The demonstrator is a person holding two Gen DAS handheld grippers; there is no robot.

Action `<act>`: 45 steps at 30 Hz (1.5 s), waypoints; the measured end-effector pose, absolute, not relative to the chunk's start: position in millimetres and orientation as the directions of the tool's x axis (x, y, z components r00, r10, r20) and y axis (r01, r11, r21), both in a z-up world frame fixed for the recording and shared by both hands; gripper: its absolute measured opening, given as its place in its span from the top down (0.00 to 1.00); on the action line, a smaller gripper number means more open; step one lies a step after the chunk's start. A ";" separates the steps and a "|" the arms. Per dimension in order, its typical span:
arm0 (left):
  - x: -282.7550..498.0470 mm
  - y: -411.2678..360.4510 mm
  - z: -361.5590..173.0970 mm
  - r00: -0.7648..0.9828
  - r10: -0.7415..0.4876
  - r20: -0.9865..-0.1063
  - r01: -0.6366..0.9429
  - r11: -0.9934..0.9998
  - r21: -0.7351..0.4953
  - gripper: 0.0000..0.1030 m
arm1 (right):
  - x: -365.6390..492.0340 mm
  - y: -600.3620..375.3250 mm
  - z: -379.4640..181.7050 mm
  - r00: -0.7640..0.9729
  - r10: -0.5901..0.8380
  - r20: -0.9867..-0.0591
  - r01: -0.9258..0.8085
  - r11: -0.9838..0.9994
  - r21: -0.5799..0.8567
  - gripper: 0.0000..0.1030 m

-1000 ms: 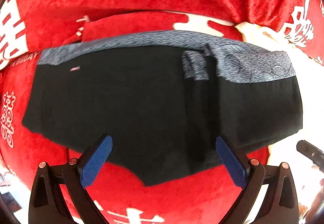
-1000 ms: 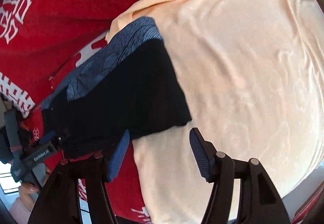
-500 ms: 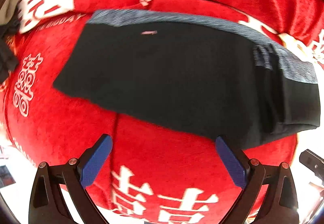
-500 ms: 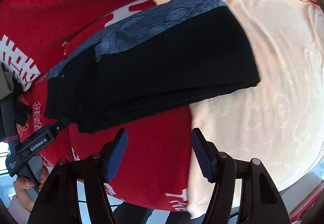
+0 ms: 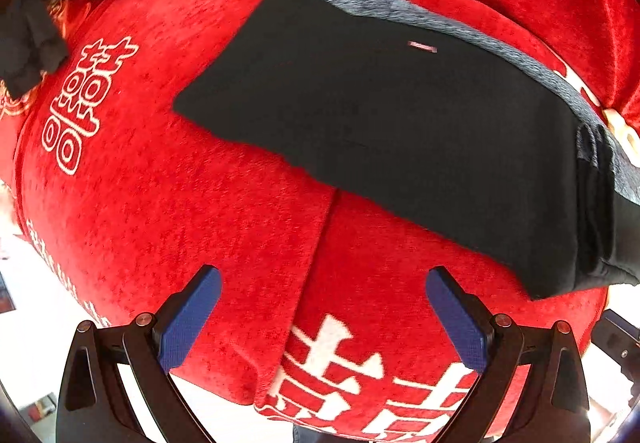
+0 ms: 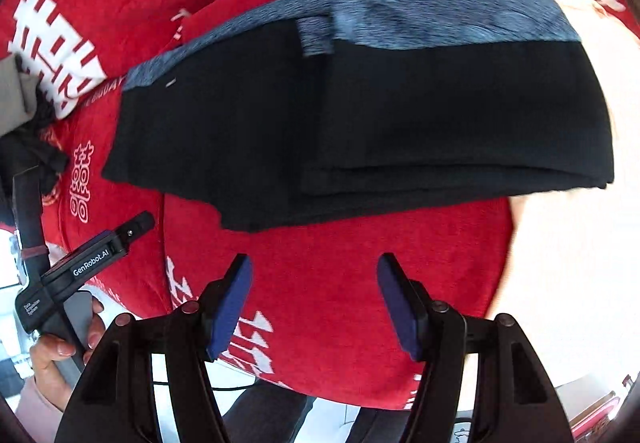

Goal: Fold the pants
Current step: 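Open the right gripper and move both grippers over the folded trousers, then grasp the trousers end with the left gripper while the right gripper grasps it too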

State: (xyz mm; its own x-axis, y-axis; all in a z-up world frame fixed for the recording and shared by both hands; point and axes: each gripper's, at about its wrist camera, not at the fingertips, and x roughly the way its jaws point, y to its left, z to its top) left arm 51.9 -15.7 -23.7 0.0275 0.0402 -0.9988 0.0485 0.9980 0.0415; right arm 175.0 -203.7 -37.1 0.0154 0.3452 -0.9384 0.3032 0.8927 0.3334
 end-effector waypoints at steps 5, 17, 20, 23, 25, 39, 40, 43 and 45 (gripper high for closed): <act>53.3 -1.7 -32.4 -0.002 0.030 -1.000 0.013 0.999 0.030 0.00 | 185.0 -188.1 -36.3 -0.004 0.356 -0.934 0.281 0.897 0.341 0.34; 66.3 20.4 -51.0 -0.021 0.002 -1.000 -0.050 0.999 0.003 0.00 | 196.4 -176.4 -34.6 -0.029 0.354 -0.935 0.247 0.909 0.336 0.34; 73.4 28.6 -50.0 0.003 -0.034 -0.999 -0.072 0.997 -0.034 0.00 | 198.0 -177.5 -35.3 -0.029 0.348 -0.937 0.245 0.911 0.331 0.33; 85.6 41.1 -50.3 0.040 -0.091 -0.995 -0.108 0.990 -0.095 0.00 | 200.6 -180.5 -35.7 -0.019 0.346 -0.938 0.250 0.910 0.331 0.33; 95.0 50.5 -51.3 0.065 -0.135 -0.989 -0.143 0.979 -0.143 0.00 | 204.2 -181.7 -35.9 -0.009 0.343 -0.939 0.247 0.911 0.330 0.33; 128.2 106.6 -79.4 0.185 -0.439 -0.879 -0.266 0.839 -0.475 0.00 | 239.2 -154.9 -77.6 -0.001 0.305 -0.952 0.120 0.945 0.303 0.33; 128.0 106.0 -78.8 0.198 -0.460 -0.865 -0.254 0.828 -0.499 0.00 | 239.2 -153.5 -77.8 0.004 0.302 -0.953 0.112 0.947 0.301 0.33; 133.0 95.3 -78.9 0.204 -0.528 -0.824 -0.244 0.788 -0.565 0.00 | 238.0 -152.7 -78.0 0.011 0.304 -0.953 0.098 0.948 0.303 0.33; 134.1 90.3 -78.5 0.200 -0.547 -0.813 -0.248 0.775 -0.582 0.00 | 235.8 -152.8 -78.4 0.019 0.307 -0.952 0.098 0.947 0.307 0.33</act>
State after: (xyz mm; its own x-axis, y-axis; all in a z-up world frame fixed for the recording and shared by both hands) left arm 134.1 90.3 -78.5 0.1998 -0.5468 -0.8131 -0.2477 0.7747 -0.5819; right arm 235.8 -152.8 -78.4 0.0185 0.3066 -0.9517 0.0982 0.9467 0.3069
